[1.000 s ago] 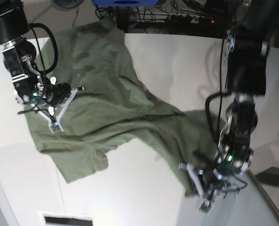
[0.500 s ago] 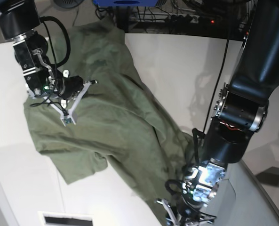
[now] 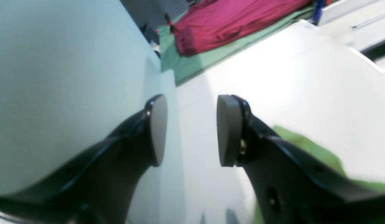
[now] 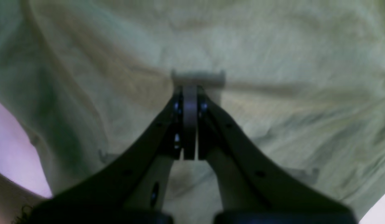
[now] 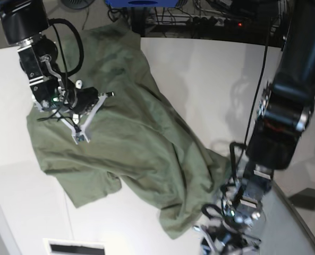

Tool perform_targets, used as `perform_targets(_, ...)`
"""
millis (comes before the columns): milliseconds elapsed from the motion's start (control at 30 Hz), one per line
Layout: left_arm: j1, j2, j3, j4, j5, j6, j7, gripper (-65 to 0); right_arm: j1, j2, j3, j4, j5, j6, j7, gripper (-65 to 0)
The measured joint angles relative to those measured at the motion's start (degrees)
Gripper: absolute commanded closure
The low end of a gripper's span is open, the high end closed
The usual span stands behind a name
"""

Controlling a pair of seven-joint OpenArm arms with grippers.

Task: Layout the t-shirt on the table in an organized manner, then fold the t-shirt properly
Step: 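Drag the shirt's end with the left gripper away from the right gripper, then release the shirt and move the left gripper back over the shirt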

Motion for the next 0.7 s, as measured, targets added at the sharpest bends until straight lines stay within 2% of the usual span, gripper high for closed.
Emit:
perform_targets(33,3.2,-0.3,0.0,2.0,0.5,-0.7,0.1,-13.3,0.0,0.2,0.1,0.0,0.0,-0.2,2.0,0.0)
perform_targets(67,6.4,-0.4,0.0,3.3,0.7,-1.2,0.1,-2.6,0.2,0.4,0.2,0.0,-0.1,-0.2,2.9,0.0)
perform_targets(100,9.4,-0.5,0.1,3.9,0.7,-1.3,0.7,0.0,0.6,1.1,0.2,0.0,-0.1,-0.2,3.5,0.0)
perform_targets(233,14.2,-3.5,-1.1,3.8,0.1,-1.3,1.6,0.0,6.6,2.4,0.3,-1.7,-0.1,-1.0,2.7,0.0)
perform_targets(300,15.3,-5.0,-5.2,5.1,0.2,-0.5,-0.1,0.0,10.1,2.3,0.5,-3.7,-0.1,-2.6,3.5,0.0)
perform_targets(367,18.6,-6.6,-9.9,7.2,0.7,0.2,-0.9,0.0,12.0,2.0,0.5,-6.9,0.1,-2.5,3.8,0.0)
perform_targets(500,33.2,-10.4,-17.5,12.2,0.6,-1.0,1.4,0.0,11.3,1.3,0.1,-14.6,-0.2,-2.5,3.4,0.0)
perform_targets(600,42.8,-13.1,-21.7,16.9,0.3,-0.7,1.8,0.0,11.6,0.4,0.1,-17.8,0.2,-2.6,7.1,0.0)
perform_targets(700,48.7,-13.8,-27.0,22.2,0.1,-0.7,0.3,0.0,13.3,0.0,0.0,-20.9,0.4,-2.3,8.6,0.0)
